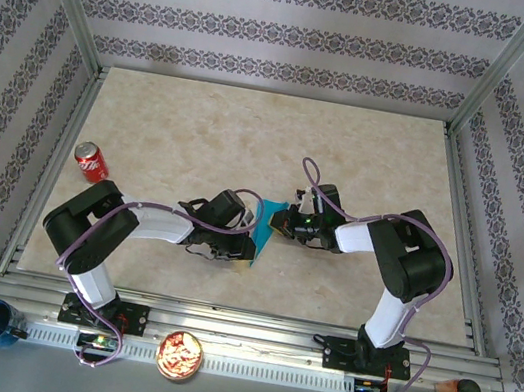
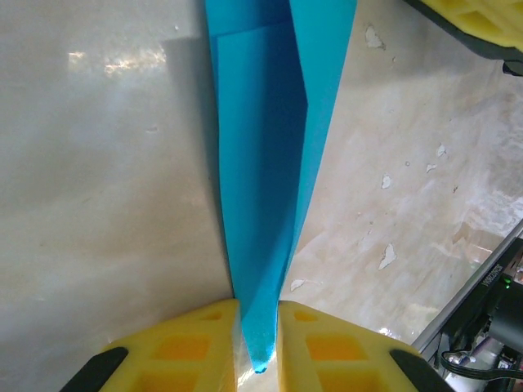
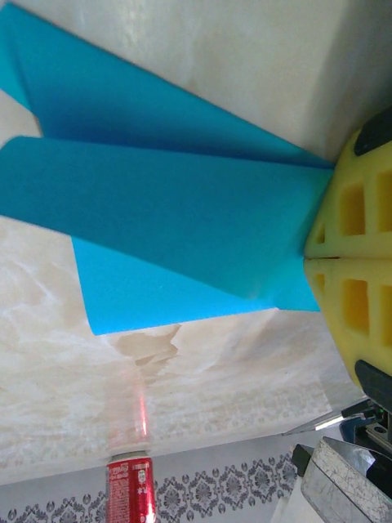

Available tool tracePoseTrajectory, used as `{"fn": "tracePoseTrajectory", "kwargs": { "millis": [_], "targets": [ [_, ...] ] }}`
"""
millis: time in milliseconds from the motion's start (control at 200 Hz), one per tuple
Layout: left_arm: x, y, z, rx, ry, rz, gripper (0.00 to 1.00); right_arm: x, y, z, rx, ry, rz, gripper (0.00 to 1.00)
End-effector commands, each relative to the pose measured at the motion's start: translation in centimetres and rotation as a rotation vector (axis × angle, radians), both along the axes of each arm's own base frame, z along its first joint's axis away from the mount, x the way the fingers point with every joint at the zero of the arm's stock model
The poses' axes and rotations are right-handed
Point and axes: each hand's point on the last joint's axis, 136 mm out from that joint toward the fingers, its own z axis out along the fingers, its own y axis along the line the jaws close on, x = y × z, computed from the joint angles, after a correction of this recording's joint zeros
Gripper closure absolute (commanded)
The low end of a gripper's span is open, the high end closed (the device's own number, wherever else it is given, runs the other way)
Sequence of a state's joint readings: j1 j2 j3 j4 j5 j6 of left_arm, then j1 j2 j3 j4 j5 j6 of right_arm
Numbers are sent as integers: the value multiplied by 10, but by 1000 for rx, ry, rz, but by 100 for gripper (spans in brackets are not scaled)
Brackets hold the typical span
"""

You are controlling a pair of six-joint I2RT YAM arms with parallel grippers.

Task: Fold a paper plane with a square sheet of paper (pick it up from the middle)
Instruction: Fold the paper plane at the center of the table.

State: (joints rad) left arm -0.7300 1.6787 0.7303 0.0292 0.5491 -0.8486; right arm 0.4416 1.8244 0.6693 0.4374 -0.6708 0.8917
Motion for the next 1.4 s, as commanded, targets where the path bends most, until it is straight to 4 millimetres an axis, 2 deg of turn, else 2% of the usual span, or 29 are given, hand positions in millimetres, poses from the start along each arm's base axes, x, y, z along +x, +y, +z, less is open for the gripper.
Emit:
{"fn": "tracePoseTrajectory", "kwargs": {
  "millis": [0, 475, 630, 764, 884, 1034, 1124, 1234, 1399],
  "targets": [
    [-15, 3, -12, 35, 52, -24, 83, -11, -5, -28, -82, 43, -18, 94],
    [-21, 9, -19, 56, 68, -23, 93, -11, -5, -30, -87, 45, -21, 94],
    [-23, 9, -16, 41, 67, -20, 91, -11, -5, -30, -86, 47, -22, 94],
    [-25, 7, -12, 18, 67, -27, 85, -11, -5, -30, -88, 48, -23, 94],
    [-28, 7, -11, 14, 74, -32, 84, -11, -6, -31, -90, 48, -24, 94],
    [-30, 8, -11, 10, 76, -40, 94, -11, -6, -31, -92, 49, -26, 94],
    [-31, 6, -7, -9, 66, -43, 94, -11, -6, -31, -93, 50, -26, 94],
    [-30, 6, 0, -27, 48, -37, 92, -10, -6, -31, -91, 48, -27, 94],
    [-28, 5, 12, -57, 16, -30, 82, -10, -5, -30, -92, 47, -27, 94]
  ]
}}
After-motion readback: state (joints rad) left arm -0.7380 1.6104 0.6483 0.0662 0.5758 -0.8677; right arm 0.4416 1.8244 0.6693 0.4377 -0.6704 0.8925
